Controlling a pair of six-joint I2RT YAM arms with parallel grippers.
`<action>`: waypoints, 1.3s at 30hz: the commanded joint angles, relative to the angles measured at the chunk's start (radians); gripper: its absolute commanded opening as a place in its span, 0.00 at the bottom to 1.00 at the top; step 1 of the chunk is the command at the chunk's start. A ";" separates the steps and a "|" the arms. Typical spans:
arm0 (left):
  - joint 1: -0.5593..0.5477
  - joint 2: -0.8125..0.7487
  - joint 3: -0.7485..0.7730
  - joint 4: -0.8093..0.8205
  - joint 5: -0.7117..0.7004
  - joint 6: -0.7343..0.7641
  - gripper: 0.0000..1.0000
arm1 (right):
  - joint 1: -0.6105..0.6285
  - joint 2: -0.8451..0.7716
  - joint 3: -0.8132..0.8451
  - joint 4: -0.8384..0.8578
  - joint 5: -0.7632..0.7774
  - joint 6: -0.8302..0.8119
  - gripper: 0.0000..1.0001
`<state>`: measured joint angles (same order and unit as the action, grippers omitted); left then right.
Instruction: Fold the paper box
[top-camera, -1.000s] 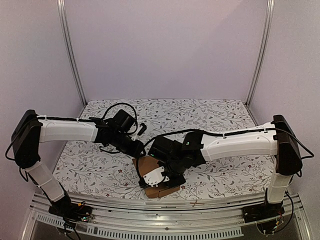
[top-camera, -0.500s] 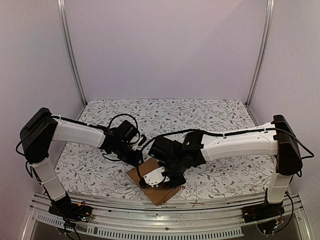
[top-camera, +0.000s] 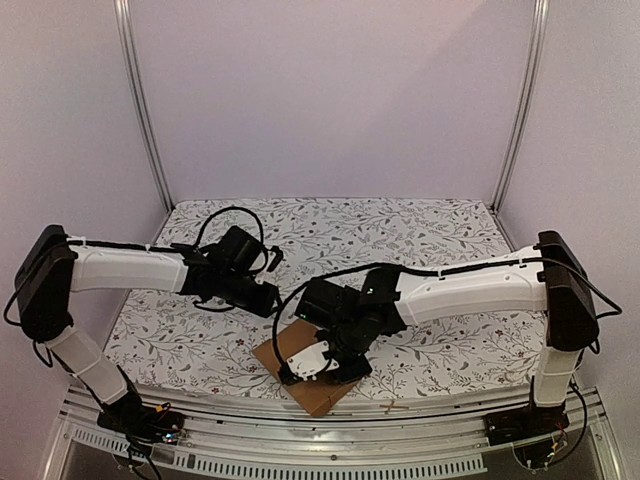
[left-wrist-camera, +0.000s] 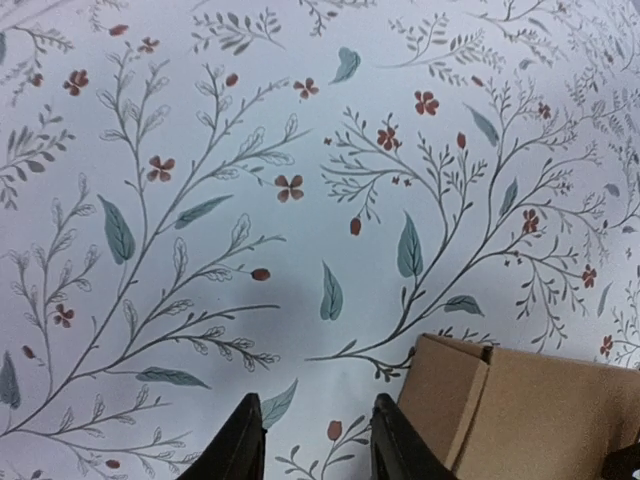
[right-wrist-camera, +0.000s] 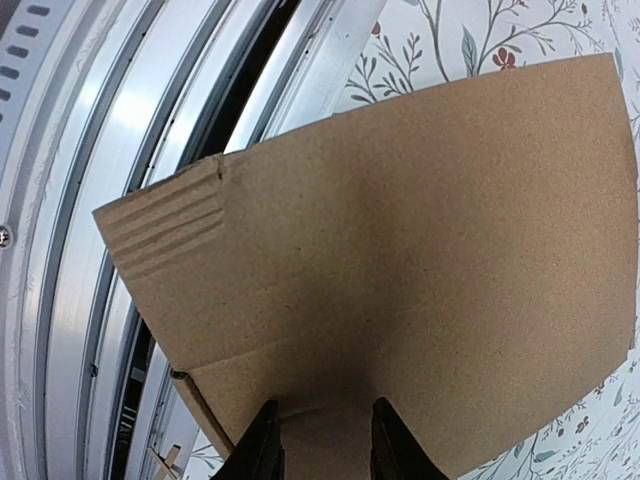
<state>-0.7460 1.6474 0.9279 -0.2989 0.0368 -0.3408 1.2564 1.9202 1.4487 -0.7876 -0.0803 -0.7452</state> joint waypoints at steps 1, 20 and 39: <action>0.010 -0.156 -0.031 -0.003 -0.050 -0.008 0.38 | 0.006 0.058 0.005 -0.002 0.010 -0.003 0.28; 0.005 -0.104 -0.141 0.019 0.160 -0.046 0.33 | 0.005 0.039 -0.013 0.003 0.037 0.000 0.28; -0.002 -0.244 -0.201 0.059 0.154 -0.080 0.35 | 0.006 0.037 -0.013 0.002 0.051 0.001 0.28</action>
<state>-0.7460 1.3727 0.7498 -0.2440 0.1768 -0.4152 1.2568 1.9381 1.4586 -0.7792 -0.0631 -0.7452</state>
